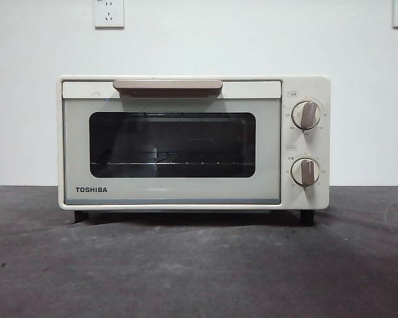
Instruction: The left arm flap open the oven, the right arm pick bread and place it into oven, the left arm flap close the oven
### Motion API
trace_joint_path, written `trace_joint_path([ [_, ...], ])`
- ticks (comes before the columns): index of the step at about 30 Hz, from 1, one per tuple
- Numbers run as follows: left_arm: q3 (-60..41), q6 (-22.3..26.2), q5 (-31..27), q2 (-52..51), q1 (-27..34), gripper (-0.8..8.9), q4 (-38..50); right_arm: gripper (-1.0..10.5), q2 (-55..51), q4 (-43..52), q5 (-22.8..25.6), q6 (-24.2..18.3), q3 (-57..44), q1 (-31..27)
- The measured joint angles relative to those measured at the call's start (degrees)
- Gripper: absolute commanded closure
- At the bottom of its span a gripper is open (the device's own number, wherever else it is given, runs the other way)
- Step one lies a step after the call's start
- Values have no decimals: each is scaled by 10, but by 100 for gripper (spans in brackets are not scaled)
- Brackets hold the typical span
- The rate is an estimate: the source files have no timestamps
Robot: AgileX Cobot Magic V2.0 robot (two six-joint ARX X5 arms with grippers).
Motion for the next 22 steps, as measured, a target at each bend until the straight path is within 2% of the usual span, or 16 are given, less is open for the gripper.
trace_joint_path([
  [6,118,3,71,106,-11,797,-56,936,78,-75,-71,-1,120,0],
  [9,180,25,103,152,-25,797,-77,936,120,-111,-104,-20,177,0],
  [13,266,59,149,209,-49,797,-117,936,178,-164,-151,-67,256,0],
  [17,334,91,219,257,-79,797,-172,936,226,-200,-214,-122,316,1],
  [22,383,127,263,292,-116,794,-232,935,252,-206,-246,-155,348,28],
])
